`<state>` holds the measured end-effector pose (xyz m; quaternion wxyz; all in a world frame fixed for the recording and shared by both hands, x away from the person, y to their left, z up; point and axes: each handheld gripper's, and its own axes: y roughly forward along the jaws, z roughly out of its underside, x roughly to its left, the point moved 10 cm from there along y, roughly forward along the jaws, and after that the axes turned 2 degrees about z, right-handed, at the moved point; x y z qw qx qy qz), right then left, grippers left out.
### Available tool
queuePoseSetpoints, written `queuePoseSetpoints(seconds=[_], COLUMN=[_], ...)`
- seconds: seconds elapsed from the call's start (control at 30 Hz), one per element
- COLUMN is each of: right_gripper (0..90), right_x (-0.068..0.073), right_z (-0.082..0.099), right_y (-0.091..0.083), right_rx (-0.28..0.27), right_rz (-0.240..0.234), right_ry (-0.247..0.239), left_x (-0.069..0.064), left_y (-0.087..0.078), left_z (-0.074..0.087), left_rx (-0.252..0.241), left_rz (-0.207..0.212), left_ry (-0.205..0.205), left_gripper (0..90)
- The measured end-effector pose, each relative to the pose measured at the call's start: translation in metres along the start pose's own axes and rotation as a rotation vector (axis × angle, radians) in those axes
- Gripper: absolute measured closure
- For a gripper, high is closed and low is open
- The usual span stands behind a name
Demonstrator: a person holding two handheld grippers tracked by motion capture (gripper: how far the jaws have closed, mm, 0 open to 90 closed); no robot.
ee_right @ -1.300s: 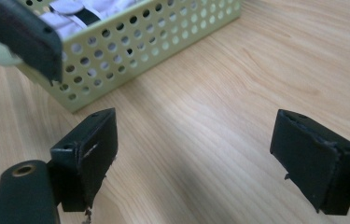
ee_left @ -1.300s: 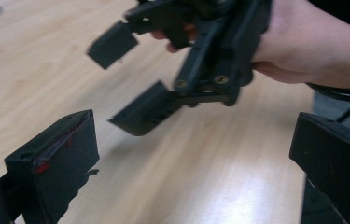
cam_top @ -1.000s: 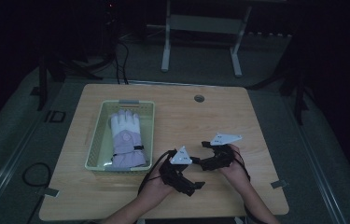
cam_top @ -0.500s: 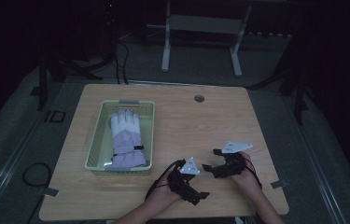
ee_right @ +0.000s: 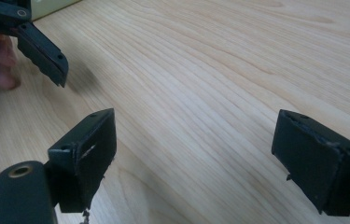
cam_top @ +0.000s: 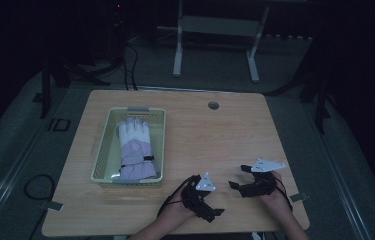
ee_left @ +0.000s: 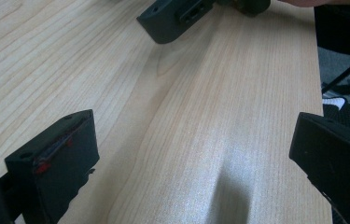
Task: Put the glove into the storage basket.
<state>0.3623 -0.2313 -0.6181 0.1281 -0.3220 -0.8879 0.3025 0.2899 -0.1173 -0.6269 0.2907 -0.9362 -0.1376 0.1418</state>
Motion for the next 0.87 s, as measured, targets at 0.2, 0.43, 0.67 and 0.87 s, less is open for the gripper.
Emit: queuePoseSetpoints(seconds=[0.2, 0.43, 0.67, 0.87], right_gripper=[13.7, 13.7, 13.8, 13.9], right_x=[-0.002, -0.010, -0.012, -0.013], right_z=[0.007, 0.014, 0.015, 0.015], right_y=[-0.010, -0.016, -0.016, -0.015], right_rx=[-0.025, -0.028, -0.025, -0.020], right_rz=[0.004, 0.045, 0.049, 0.048], right_ry=[0.005, 0.007, 0.009, 0.013], left_x=[0.001, -0.002, -0.007, -0.008], left_y=[-0.003, -0.007, -0.003, -0.003], left_z=[-0.002, -0.001, 0.001, 0.001], left_rx=[-0.029, -0.072, -0.068, -0.069], left_rz=[0.004, -0.004, 0.001, 0.003], left_ry=[-0.013, -0.014, 0.010, 0.013], left_gripper=[1.5, 1.5, 1.5, 1.5])
